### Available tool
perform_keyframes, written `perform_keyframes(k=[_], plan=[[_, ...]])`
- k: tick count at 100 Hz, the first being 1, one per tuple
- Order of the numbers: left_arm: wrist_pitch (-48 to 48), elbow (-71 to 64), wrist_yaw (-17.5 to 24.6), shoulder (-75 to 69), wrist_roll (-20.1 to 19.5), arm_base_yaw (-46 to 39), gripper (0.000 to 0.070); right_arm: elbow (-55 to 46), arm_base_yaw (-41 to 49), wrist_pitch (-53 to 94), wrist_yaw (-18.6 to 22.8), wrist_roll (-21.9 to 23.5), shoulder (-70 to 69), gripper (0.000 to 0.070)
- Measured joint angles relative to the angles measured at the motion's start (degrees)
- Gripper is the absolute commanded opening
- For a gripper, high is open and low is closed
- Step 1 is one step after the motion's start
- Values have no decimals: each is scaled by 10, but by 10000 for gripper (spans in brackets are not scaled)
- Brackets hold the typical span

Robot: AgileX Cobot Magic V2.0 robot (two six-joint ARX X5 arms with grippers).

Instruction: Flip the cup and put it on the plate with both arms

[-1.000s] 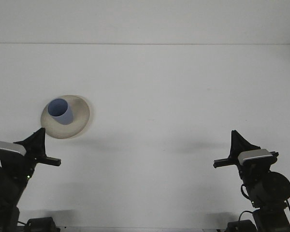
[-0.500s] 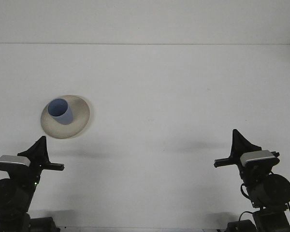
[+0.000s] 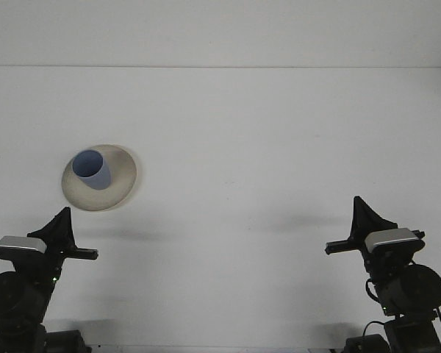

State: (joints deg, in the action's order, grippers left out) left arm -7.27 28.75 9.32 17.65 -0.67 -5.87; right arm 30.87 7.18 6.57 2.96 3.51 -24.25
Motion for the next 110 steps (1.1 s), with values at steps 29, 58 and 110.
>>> perform_keyframes(k=[29,58,110], plan=[[39,-52,-66,-37,-8,40,15,0,0,0,0,0,0,3],[137,-236,-86,-142,-7,57,15,0,0,0,0,0,0,3],[141,-268,-90,-174,2,56,15,0,0,0,0,0,0,3]])
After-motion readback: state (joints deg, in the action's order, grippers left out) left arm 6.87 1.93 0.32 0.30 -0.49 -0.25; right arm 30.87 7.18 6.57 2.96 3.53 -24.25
